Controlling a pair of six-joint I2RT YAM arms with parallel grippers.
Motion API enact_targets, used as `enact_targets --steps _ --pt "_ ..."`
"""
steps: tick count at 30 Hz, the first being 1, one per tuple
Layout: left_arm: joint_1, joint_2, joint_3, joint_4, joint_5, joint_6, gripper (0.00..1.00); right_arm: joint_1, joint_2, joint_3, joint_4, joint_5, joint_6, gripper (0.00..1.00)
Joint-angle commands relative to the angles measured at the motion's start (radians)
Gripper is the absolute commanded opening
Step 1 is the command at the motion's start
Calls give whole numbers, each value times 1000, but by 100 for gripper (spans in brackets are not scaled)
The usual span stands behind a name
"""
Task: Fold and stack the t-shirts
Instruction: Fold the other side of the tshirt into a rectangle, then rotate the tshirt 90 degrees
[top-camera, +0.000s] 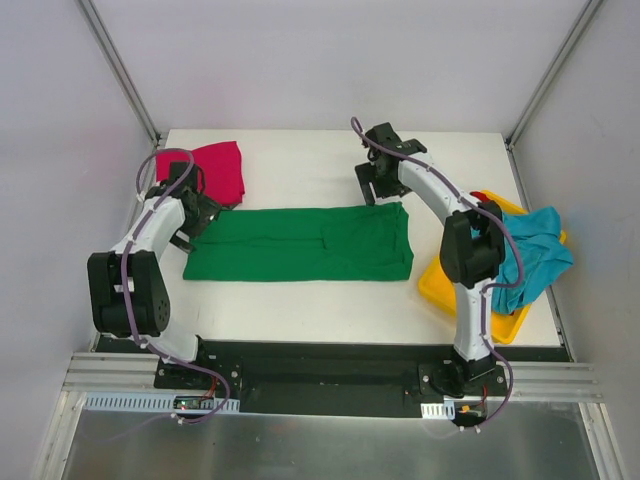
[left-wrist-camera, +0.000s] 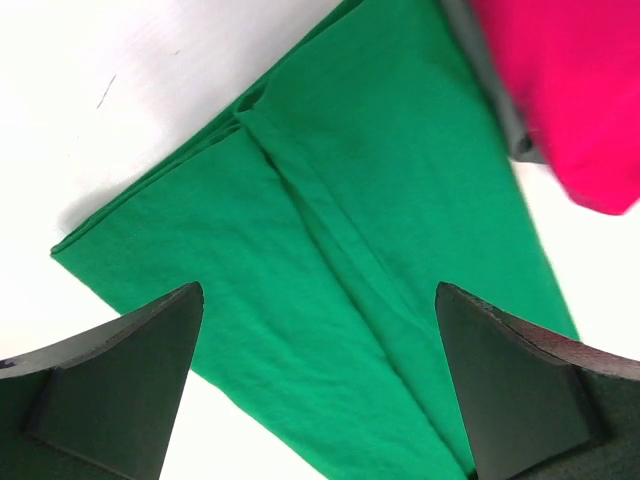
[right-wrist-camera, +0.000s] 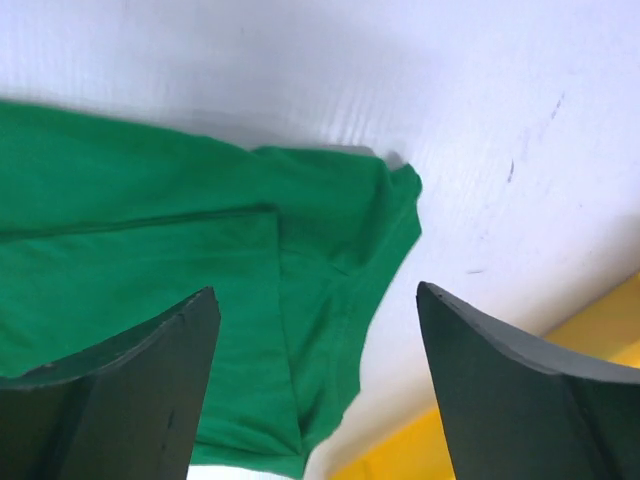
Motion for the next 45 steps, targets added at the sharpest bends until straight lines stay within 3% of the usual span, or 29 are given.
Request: enact_targets --steps 1,3,9,12,16,24,29,34,36,39,42,45 --pt "9 -84 41 -3 -11 53 99 5 -147 -100 -26 -7 41 89" --pt "9 -104 29 -3 18 85 99 14 -245 -245 54 -72 61 100" --pt "-18 5 52 124 355 223 99 55 -442 -604 258 -360 331 96" --pt "-40 140 136 130 435 268 99 83 -442 -691 349 -463 429 96" --pt "-87 238 156 130 473 267 99 80 -361 -698 353 -469 494 96" --pt "-115 218 -32 130 434 268 99 -39 -202 -581 286 -445 471 96" --pt "-182 116 -230 133 553 158 99 -128 -32 -390 272 -469 407 96" --pt "-336 13 -299 135 712 81 99 -181 278 146 102 -465 303 96" --pt "-420 -25 -273 133 719 72 99 -181 375 370 87 -471 272 96" --pt "-460 -67 -224 121 707 95 99 -182 441 581 93 -517 272 96" --pt "-460 -111 -189 112 700 116 99 -158 298 443 167 -548 249 96" --pt "-460 -153 -175 112 687 148 99 -97 107 216 205 -451 151 96"
